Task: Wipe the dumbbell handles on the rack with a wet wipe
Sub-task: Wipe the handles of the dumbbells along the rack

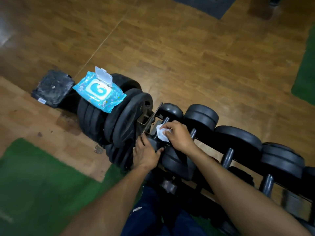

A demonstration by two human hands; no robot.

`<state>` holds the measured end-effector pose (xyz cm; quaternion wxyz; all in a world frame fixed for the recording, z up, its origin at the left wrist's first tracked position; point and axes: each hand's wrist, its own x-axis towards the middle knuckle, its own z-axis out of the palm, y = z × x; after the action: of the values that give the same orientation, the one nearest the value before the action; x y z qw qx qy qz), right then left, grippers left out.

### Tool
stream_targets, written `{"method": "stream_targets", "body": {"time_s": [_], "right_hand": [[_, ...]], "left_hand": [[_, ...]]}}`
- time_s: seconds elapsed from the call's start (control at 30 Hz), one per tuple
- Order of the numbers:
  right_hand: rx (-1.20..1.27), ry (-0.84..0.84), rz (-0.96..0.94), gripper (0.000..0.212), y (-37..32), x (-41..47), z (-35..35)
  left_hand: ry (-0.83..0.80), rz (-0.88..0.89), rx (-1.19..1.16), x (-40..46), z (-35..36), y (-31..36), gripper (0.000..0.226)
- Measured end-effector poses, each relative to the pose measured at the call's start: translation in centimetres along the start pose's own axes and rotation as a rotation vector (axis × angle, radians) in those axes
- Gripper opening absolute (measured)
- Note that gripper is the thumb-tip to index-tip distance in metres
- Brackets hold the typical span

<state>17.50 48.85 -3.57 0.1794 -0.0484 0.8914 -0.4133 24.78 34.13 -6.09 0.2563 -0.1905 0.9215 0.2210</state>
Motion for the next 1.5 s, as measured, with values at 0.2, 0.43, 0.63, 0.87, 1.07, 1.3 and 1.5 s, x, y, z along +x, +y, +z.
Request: {"method": "stream_targets", "body": {"time_s": [0.2,0.43,0.63,0.87,1.07,1.3,1.5], "right_hand": [[-0.253,-0.253,-0.174,0.029,-0.5,1.5,3.4],[-0.526,-0.265,-0.195,0.011,-0.4,2.5,2.7],[-0.539,-0.302,-0.18,0.025,-0.4,3.2,2.6],[-0.585,-0.255,-0.137,0.017,0.0,3.7,1.8],[-0.638,-0.304,-0.238,0.025,-0.3,3.3,2.6],[-0.568,-0.105,0.037,0.03,0.1,4.1,1.8],[-0.44,-0.117,0.169,0.033,-0.8,3.1,3.0]], "left_hand": [[-0.004,0.013,0.019,0.2,0.2,-0.2,0.105],[-0.025,0.017,0.056,0.4,-0.6,-0.6,0.111],[-0.044,0.022,0.085,0.8,-1.0,-0.7,0.11],[-0.033,0.043,0.108,0.7,-1.0,-0.4,0.11],[-0.035,0.057,0.12,0.8,-1.2,-0.8,0.111],[-0.046,0.061,0.119,0.9,-1.4,-0.8,0.109],[-0.063,0.052,0.13,1.0,-1.5,-0.8,0.111]]}}
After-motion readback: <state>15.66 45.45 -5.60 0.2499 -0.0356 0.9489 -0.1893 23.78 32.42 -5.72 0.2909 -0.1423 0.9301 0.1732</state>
